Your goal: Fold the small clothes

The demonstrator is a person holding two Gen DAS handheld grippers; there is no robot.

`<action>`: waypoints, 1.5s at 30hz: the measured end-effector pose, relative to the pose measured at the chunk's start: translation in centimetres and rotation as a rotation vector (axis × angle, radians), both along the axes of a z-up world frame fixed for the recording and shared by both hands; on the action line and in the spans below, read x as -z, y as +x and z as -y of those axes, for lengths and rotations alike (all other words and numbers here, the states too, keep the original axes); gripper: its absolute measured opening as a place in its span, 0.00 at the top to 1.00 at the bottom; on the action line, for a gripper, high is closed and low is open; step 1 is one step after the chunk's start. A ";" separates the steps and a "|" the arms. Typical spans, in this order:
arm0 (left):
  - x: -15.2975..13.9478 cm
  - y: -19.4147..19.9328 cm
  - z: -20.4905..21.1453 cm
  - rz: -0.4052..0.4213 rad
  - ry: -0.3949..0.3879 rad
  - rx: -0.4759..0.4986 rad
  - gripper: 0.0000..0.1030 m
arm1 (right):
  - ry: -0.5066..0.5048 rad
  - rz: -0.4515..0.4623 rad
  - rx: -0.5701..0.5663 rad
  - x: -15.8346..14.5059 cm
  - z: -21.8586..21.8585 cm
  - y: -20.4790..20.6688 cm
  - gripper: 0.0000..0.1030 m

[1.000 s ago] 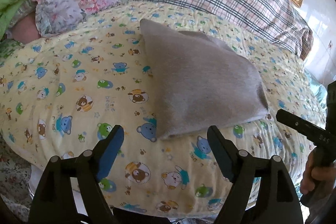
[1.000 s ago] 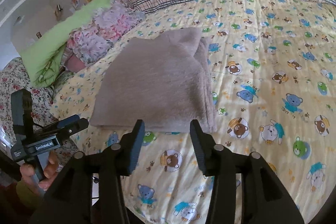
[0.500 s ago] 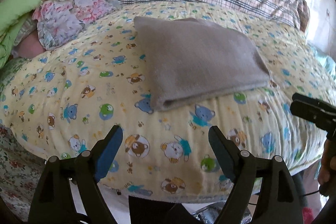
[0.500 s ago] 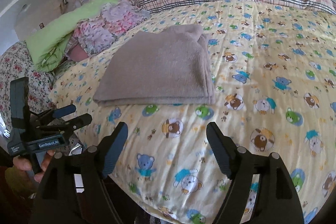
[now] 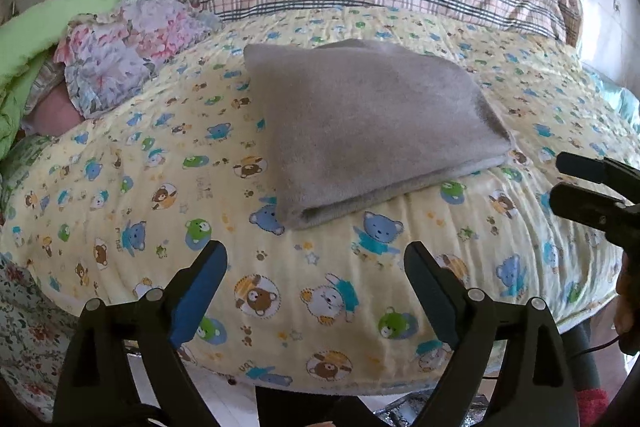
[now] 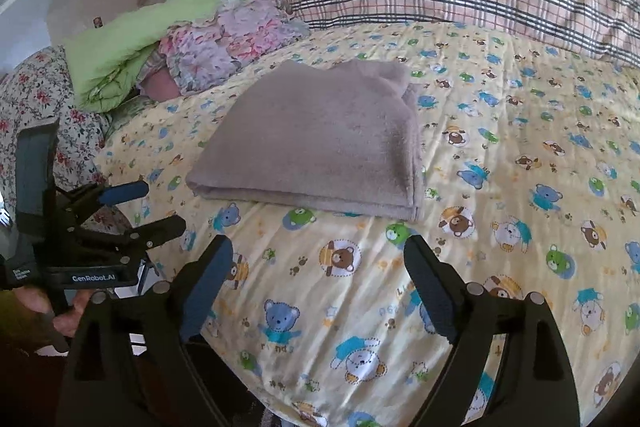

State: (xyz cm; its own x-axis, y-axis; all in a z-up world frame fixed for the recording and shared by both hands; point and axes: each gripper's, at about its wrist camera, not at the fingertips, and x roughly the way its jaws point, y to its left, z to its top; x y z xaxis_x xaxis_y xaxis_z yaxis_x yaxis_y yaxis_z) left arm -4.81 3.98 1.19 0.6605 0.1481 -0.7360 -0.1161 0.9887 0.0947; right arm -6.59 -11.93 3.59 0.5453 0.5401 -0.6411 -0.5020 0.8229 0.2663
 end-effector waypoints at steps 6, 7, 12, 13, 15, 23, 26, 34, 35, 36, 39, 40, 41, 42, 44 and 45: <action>0.4 1.6 -0.8 -0.010 0.000 -0.005 0.08 | -0.026 0.008 -0.004 0.3 -0.5 1.1 0.11; 0.4 1.9 -0.9 -0.009 0.001 -0.008 0.08 | -0.033 0.011 -0.006 0.3 -0.6 1.3 0.11; 0.1 2.8 -1.7 0.005 -0.018 -0.026 0.07 | -0.037 0.021 -0.019 0.2 -1.4 2.2 0.10; 0.0 2.9 -1.8 0.009 -0.023 -0.030 0.07 | -0.037 0.024 -0.020 0.1 -1.6 2.4 0.10; -0.3 3.1 -2.2 0.020 -0.036 -0.038 0.07 | -0.037 0.027 -0.030 0.0 -1.9 2.8 0.10; -1.0 3.2 -3.1 0.059 -0.068 -0.078 0.06 | -0.034 0.034 -0.061 -0.4 -3.1 4.0 0.09; -1.2 3.2 -3.6 0.077 -0.090 -0.096 0.06 | -0.029 0.024 -0.054 -0.3 -3.2 4.5 0.09; -1.6 3.4 -4.2 0.090 -0.112 -0.126 0.06 | -0.010 0.016 -0.029 -0.5 -3.0 5.6 0.08; -1.6 3.4 -4.2 0.090 -0.113 -0.126 0.06 | -0.008 0.015 -0.030 -0.5 -2.9 5.8 0.08; -1.6 3.4 -4.1 0.088 -0.116 -0.127 0.05 | -0.006 0.017 -0.029 -0.6 -2.8 5.8 0.08; -1.6 3.5 -3.7 0.078 -0.117 -0.121 0.05 | 0.000 0.024 -0.034 -0.9 -2.6 5.9 0.08; -1.6 3.6 -3.5 0.072 -0.118 -0.117 0.05 | 0.001 0.024 -0.035 -0.9 -2.6 5.9 0.07; -1.5 3.7 -3.4 0.064 -0.123 -0.111 0.05 | 0.000 0.022 -0.038 -0.9 -2.5 5.9 0.07; -1.4 3.8 -3.2 0.058 -0.129 -0.108 0.05 | -0.001 0.018 -0.039 -0.8 -2.4 5.9 0.07; -1.3 3.7 -2.8 0.055 -0.136 -0.100 0.05 | -0.007 0.004 -0.037 -0.7 -2.1 6.2 0.07; -1.3 3.7 -2.6 0.056 -0.139 -0.094 0.05 | -0.010 -0.001 -0.033 -0.6 -2.1 6.3 0.07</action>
State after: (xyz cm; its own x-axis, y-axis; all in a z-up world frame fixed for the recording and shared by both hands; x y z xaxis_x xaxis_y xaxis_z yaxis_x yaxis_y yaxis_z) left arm -1.13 6.58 2.53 0.6892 0.1112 -0.7160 -0.2104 0.9763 -0.0509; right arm -0.27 -9.87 4.21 0.5263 0.5516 -0.6471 -0.5287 0.8083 0.2590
